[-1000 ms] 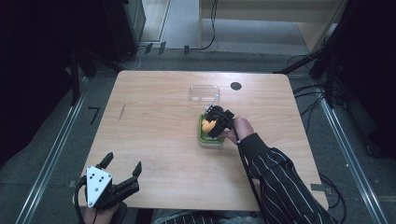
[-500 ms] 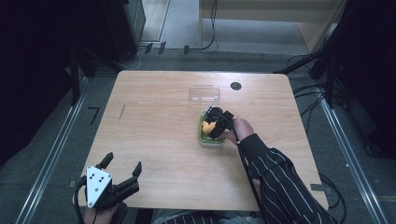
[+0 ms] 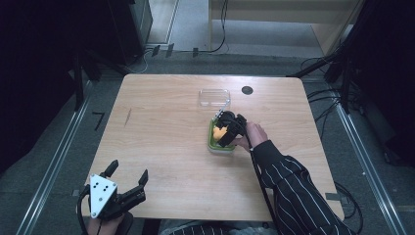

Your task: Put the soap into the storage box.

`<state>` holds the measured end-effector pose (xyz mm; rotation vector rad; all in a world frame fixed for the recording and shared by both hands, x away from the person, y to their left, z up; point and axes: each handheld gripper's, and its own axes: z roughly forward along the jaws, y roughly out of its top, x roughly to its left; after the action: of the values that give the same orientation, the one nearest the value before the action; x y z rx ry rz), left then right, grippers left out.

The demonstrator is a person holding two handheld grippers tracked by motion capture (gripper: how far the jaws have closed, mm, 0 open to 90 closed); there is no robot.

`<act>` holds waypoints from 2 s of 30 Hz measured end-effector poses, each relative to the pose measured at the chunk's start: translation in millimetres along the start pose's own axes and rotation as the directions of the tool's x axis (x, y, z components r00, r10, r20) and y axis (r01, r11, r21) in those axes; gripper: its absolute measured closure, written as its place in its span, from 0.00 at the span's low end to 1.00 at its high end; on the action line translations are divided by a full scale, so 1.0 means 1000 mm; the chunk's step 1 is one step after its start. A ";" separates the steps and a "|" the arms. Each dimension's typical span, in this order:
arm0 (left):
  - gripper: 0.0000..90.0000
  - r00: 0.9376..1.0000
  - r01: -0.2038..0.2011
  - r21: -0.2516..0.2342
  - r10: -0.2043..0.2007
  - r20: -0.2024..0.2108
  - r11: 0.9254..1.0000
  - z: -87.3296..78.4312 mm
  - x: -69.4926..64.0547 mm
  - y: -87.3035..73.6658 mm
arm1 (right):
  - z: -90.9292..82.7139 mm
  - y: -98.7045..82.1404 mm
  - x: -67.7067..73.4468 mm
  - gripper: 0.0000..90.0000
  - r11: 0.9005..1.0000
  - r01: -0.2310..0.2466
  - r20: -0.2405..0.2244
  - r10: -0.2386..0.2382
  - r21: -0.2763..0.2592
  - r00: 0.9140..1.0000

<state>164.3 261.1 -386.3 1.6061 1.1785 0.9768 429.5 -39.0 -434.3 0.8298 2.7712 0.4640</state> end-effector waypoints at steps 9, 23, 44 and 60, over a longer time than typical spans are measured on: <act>0.15 1.000 0.001 -0.001 -0.001 0.001 1.000 0.000 0.000 0.000 | -0.014 -0.008 -0.003 0.12 1.000 -0.018 -0.004 0.018 0.007 1.000; 0.15 1.000 0.000 -0.002 0.000 0.000 1.000 0.001 0.000 0.000 | -0.033 -0.034 -0.003 0.02 0.998 -0.054 0.009 0.053 0.046 0.999; 0.15 1.000 -0.001 0.000 0.001 0.001 1.000 0.002 -0.001 0.000 | -0.048 -0.091 0.010 0.00 0.989 -0.101 0.015 0.100 0.107 0.995; 0.15 1.000 -0.006 0.000 0.006 0.003 1.000 0.002 -0.002 0.000 | -0.047 -0.146 0.022 0.00 0.977 -0.133 0.019 0.132 0.168 0.991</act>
<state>165.7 259.2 -386.5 1.6118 1.1722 0.9777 325.8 -153.8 -445.2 1.0572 2.7887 0.2476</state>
